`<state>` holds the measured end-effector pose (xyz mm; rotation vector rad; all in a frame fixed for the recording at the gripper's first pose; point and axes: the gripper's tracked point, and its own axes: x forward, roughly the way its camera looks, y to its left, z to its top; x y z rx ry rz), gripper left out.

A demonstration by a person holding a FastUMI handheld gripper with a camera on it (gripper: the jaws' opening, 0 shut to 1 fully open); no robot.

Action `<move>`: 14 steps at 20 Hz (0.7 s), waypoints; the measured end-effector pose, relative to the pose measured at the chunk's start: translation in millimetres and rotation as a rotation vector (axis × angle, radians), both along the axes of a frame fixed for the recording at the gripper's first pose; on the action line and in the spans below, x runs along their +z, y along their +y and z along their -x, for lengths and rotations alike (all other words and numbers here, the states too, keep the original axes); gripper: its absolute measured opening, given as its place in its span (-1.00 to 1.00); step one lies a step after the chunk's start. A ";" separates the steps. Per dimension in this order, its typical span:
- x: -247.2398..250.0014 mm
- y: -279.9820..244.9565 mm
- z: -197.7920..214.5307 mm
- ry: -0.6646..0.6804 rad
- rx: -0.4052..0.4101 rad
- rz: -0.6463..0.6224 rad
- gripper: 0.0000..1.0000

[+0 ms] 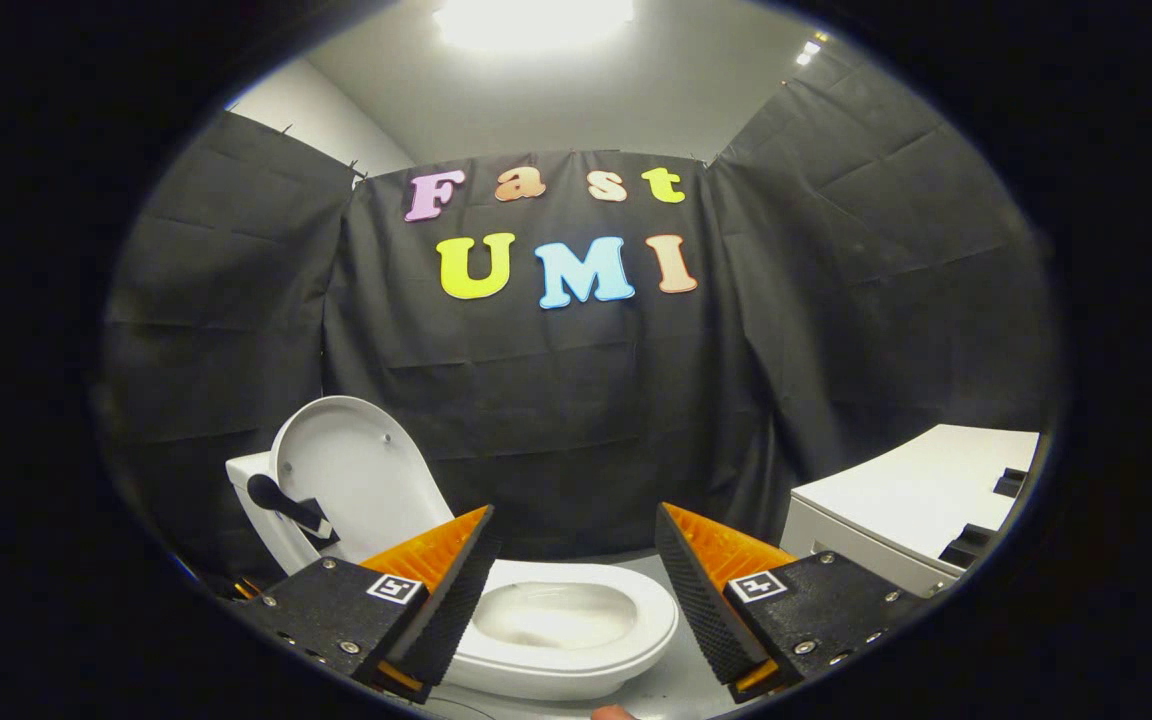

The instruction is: Open the toilet lid.

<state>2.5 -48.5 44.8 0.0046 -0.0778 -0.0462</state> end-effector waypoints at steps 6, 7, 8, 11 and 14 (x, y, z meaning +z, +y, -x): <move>8.5 -22.4 5.8 -0.030 -0.024 0.015 0.90; 9.7 -22.5 5.8 -0.030 -0.025 0.007 0.91; 10.7 -21.7 5.4 -0.028 -0.023 0.001 0.91; 8.1 -19.7 5.2 -0.016 -0.015 -0.010 0.91; 3.6 -19.8 3.4 -0.004 -0.016 -0.007 0.90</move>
